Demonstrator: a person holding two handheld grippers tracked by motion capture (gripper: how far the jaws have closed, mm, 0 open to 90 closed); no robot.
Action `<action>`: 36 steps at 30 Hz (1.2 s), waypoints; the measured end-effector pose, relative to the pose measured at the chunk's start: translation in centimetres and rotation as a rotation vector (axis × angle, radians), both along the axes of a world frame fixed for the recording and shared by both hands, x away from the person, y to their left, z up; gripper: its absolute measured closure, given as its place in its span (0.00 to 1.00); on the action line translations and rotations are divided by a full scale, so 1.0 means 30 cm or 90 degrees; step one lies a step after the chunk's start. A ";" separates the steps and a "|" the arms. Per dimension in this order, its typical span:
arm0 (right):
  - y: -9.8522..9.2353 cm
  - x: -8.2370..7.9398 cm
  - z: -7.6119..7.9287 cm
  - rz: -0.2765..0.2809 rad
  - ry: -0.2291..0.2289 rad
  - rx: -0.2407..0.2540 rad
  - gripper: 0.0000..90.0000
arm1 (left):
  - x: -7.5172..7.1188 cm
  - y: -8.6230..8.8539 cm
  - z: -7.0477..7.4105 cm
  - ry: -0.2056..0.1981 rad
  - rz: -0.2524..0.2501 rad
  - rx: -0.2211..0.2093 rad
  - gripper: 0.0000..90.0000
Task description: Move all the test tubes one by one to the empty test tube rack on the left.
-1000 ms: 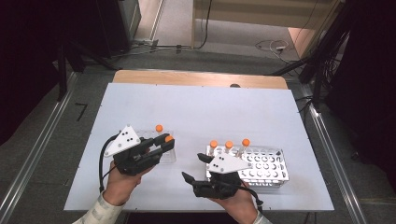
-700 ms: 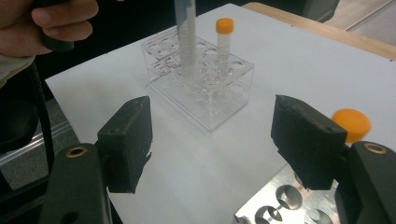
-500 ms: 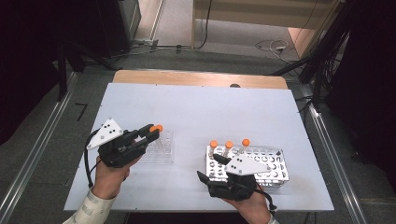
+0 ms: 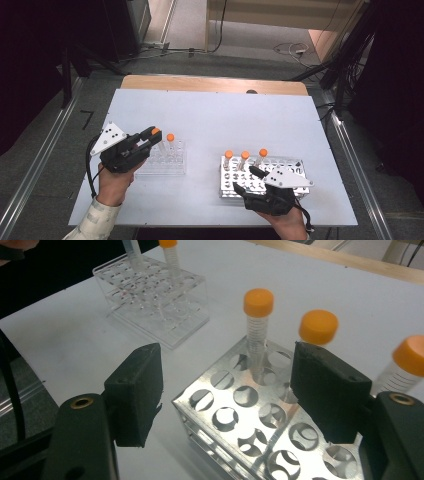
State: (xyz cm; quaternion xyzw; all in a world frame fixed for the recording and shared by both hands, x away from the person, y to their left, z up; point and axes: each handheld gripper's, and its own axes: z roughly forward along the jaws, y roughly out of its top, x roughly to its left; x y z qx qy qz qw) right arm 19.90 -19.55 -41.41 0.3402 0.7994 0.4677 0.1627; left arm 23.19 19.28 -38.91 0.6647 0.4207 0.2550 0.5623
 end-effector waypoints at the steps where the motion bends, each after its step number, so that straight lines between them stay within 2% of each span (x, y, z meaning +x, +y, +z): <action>1: -0.008 0.001 -0.002 -0.003 0.001 0.000 0.31 | 0.003 0.001 -0.001 -0.002 0.003 0.001 0.77; 11: -0.053 0.010 -0.006 -0.029 0.007 0.006 0.31 | 0.040 0.011 -0.011 -0.013 0.030 0.003 0.77; 15: -0.059 0.016 -0.013 -0.032 0.011 0.005 0.31 | 0.058 0.008 -0.018 -0.016 0.039 0.011 0.77; 21: -0.063 0.017 -0.012 -0.035 0.011 0.008 0.31 | 0.081 -0.002 -0.034 -0.017 0.044 0.023 0.77; 36: -0.064 0.018 -0.012 -0.036 0.011 0.008 0.31 | 0.098 -0.026 -0.077 -0.015 0.051 0.047 0.77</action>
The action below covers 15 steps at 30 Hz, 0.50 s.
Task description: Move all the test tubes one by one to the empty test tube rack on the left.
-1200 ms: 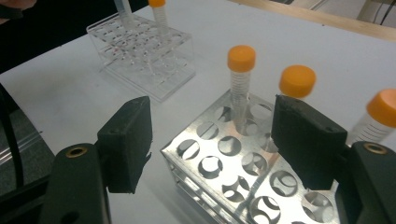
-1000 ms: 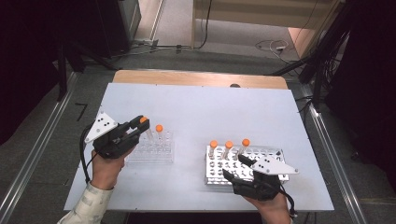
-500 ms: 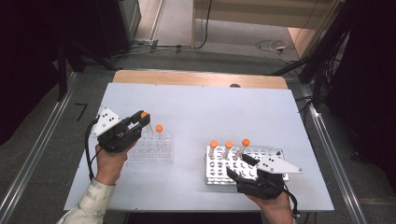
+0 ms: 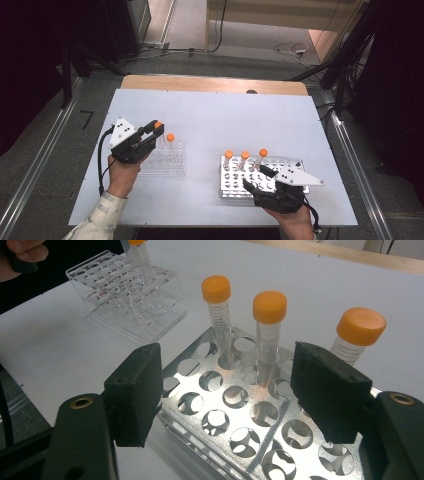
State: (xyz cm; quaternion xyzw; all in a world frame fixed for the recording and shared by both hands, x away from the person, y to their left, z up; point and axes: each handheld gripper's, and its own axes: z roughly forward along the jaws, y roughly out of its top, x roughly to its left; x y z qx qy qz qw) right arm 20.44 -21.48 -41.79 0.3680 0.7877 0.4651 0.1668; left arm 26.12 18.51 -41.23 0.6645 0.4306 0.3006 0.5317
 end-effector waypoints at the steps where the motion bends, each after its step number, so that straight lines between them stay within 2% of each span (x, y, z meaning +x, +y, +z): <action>1: 0.000 0.000 0.000 0.000 -0.001 0.000 0.31 | -0.001 0.001 -0.002 0.001 0.002 0.001 0.77; 15: -0.001 -0.001 -0.001 0.001 0.000 -0.001 0.31 | -0.005 -0.015 -0.051 0.019 0.000 0.023 0.76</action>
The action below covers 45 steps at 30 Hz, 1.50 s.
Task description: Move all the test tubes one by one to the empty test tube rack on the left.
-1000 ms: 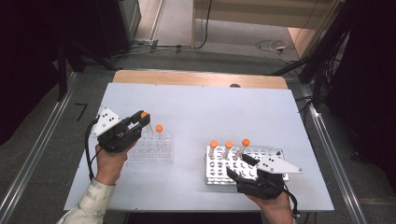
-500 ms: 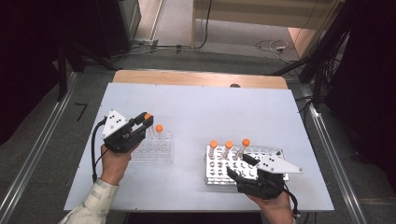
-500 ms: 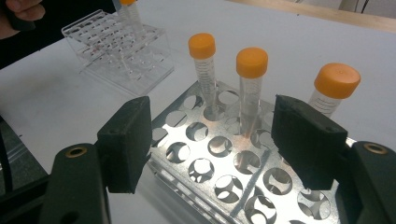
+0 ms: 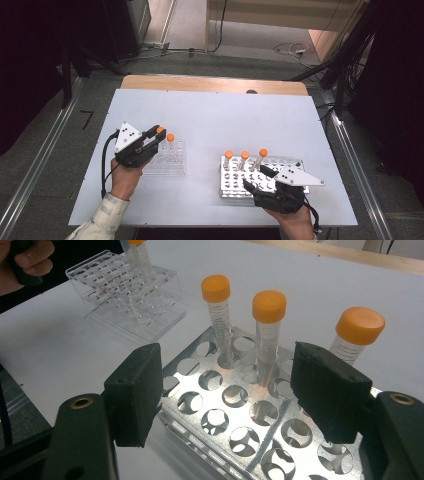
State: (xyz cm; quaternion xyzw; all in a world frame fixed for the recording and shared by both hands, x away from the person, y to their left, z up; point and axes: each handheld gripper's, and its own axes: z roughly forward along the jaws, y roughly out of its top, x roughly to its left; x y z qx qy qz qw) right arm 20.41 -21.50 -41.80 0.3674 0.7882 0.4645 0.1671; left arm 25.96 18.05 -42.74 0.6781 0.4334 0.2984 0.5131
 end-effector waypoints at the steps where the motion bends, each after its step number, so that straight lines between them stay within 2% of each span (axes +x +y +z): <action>1: 0.000 0.000 0.000 0.000 0.000 0.000 0.31 | -0.001 0.000 -0.003 0.001 0.002 0.000 0.76; 11: 0.002 0.001 -0.003 0.001 0.003 -0.001 0.31 | -0.004 0.002 -0.015 0.018 0.003 -0.007 0.72; 21: 0.002 0.001 -0.004 0.001 0.003 -0.001 0.31 | -0.013 0.007 -0.006 0.017 -0.007 -0.029 0.65; 25: 0.000 0.000 -0.003 -0.002 0.003 0.000 0.31 | -0.022 0.008 0.005 0.016 -0.010 -0.046 0.56; 28: -0.005 0.002 -0.002 -0.006 -0.003 0.001 0.31 | -0.029 0.003 0.014 0.019 -0.007 -0.061 0.43; 33: -0.016 0.011 -0.006 -0.030 -0.012 -0.004 0.31 | -0.041 -0.006 0.027 0.020 0.003 -0.076 0.28; 41: -0.034 0.074 -0.051 -0.084 -0.006 -0.015 0.32 | -0.047 -0.020 0.033 0.022 0.010 -0.083 0.22; 45: -0.040 0.105 -0.063 -0.116 -0.014 -0.018 0.35 | -0.048 -0.021 0.034 0.022 0.010 -0.082 0.21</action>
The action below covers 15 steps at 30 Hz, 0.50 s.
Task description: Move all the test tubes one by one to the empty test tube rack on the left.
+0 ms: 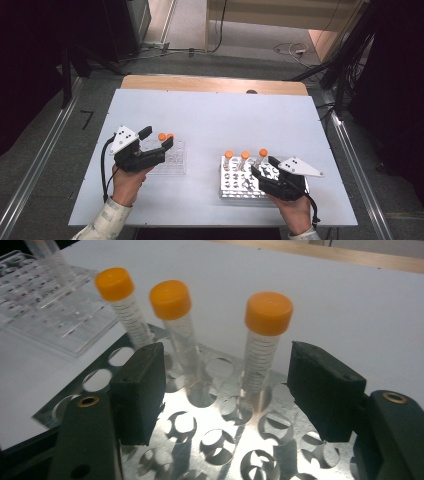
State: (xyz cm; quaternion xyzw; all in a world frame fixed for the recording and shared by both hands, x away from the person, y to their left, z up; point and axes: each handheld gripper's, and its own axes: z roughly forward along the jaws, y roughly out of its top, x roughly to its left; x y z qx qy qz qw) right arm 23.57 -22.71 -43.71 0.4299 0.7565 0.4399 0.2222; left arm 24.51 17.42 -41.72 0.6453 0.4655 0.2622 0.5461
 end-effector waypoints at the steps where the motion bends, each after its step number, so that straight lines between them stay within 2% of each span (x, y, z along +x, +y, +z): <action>1: 0.000 0.006 -0.003 -0.008 0.001 -0.001 0.36 | 0.000 0.000 0.000 0.000 -0.001 -0.001 0.21; 4: 0.000 0.024 -0.012 -0.020 0.003 -0.002 0.40 | -0.002 -0.003 0.001 0.000 -0.004 0.002 0.21; 10: 0.013 0.051 -0.027 -0.033 0.013 -0.012 0.54 | -0.003 -0.011 0.000 0.000 -0.005 0.007 0.21; 15: 0.024 0.059 -0.029 -0.046 0.020 -0.026 0.63 | -0.002 -0.013 -0.002 0.002 -0.007 0.008 0.21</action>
